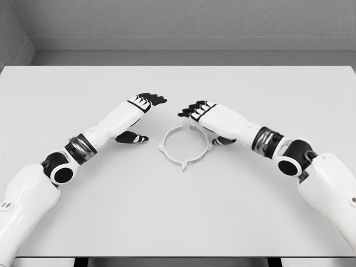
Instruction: Assemble PVC drainage pipe clamps
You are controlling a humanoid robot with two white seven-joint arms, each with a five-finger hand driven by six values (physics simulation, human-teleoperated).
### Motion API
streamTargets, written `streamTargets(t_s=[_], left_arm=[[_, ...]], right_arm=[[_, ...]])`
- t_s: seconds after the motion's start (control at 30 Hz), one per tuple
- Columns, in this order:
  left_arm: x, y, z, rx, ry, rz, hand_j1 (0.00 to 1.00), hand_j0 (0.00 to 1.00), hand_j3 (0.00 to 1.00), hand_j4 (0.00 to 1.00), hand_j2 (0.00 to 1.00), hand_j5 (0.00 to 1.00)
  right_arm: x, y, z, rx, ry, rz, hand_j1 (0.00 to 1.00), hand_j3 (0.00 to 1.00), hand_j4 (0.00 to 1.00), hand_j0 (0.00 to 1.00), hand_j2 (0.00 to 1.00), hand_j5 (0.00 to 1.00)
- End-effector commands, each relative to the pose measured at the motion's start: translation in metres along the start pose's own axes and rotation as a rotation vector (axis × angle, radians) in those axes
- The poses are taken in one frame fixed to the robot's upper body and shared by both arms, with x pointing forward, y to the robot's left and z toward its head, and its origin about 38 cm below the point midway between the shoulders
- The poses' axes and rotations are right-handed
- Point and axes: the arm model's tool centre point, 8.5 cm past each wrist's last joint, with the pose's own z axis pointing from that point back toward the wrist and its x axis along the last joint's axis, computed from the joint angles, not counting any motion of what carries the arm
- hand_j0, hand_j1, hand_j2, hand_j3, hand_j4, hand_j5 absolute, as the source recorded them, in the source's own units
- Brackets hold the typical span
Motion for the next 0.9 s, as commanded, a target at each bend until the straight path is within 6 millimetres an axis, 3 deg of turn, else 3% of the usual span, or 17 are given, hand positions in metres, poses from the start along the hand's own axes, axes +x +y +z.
streamTargets(t_s=[0.0,0.3,0.4,0.57,0.87], left_arm=[[0.0,0.001,0.0,0.004,0.001,0.005,1.0,1.0,1.0,1.0,1.0,1.0],[-0.002,0.004,-0.001,0.009,0.002,0.0,1.0,1.0,1.0,1.0,1.0,1.0],[-0.025,0.032,0.019,-0.014,0.043,-0.078,1.0,1.0,1.0,1.0,1.0,1.0],[-0.041,0.057,0.036,0.009,0.089,-0.122,1.0,1.0,1.0,1.0,1.0,1.0],[-0.045,0.064,0.039,0.016,0.099,-0.134,1.0,1.0,1.0,1.0,1.0,1.0]], right_arm=[[0.001,0.001,-0.001,0.001,0.0,-0.006,1.0,1.0,1.0,1.0,1.0,1.0],[0.005,0.001,-0.004,-0.001,-0.007,-0.008,1.0,1.0,1.0,1.0,1.0,1.0],[0.005,0.001,-0.005,-0.002,-0.007,-0.009,1.0,1.0,1.0,1.0,1.0,1.0],[0.007,0.0,-0.006,-0.005,-0.011,-0.01,1.0,1.0,1.0,1.0,1.0,1.0],[0.007,0.0,-0.006,-0.007,-0.012,-0.011,1.0,1.0,1.0,1.0,1.0,1.0]])
